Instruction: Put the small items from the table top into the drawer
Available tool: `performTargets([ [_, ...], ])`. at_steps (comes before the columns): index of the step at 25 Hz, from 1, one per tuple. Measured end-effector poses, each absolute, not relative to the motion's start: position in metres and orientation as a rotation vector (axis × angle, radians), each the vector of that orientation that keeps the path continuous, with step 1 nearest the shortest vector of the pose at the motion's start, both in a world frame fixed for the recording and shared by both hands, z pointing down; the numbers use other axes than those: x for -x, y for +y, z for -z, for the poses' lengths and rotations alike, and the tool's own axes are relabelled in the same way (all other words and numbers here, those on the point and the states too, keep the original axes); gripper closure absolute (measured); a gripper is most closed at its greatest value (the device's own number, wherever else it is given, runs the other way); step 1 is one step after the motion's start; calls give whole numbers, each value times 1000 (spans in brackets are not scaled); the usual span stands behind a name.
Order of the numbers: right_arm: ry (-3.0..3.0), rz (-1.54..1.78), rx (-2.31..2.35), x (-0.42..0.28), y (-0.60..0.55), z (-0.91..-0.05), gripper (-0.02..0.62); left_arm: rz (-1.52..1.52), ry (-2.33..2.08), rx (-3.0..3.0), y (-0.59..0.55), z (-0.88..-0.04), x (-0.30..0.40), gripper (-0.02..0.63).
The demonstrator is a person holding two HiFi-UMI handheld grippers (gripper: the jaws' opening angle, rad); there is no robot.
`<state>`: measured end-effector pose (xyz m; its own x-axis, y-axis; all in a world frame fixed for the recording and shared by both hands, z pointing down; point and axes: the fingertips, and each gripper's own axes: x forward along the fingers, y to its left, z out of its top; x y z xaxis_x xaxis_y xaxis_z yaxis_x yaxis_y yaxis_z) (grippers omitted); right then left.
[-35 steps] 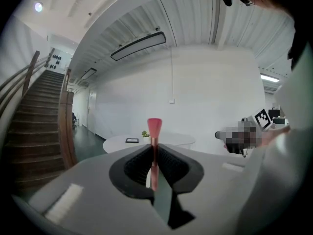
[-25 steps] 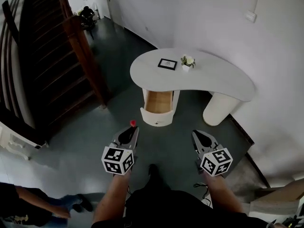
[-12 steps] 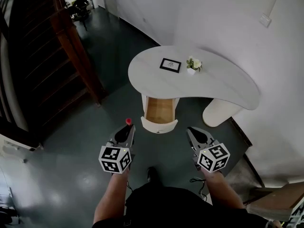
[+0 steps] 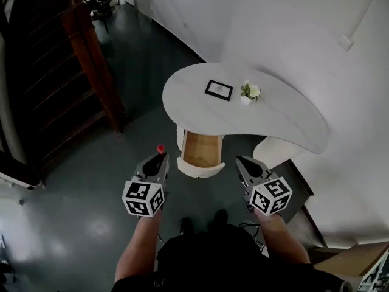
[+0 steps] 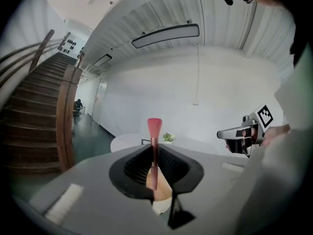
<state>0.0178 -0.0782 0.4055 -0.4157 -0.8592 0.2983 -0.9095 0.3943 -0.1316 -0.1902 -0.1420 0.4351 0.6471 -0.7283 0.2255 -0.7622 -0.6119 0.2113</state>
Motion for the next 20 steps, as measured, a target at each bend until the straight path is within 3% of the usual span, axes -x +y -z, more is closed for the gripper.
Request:
performTargets([
  [20, -2663, -532, -1137, -113, -208, -457, 592, -287, -1487, -2357, -208, -452, 79, 560],
])
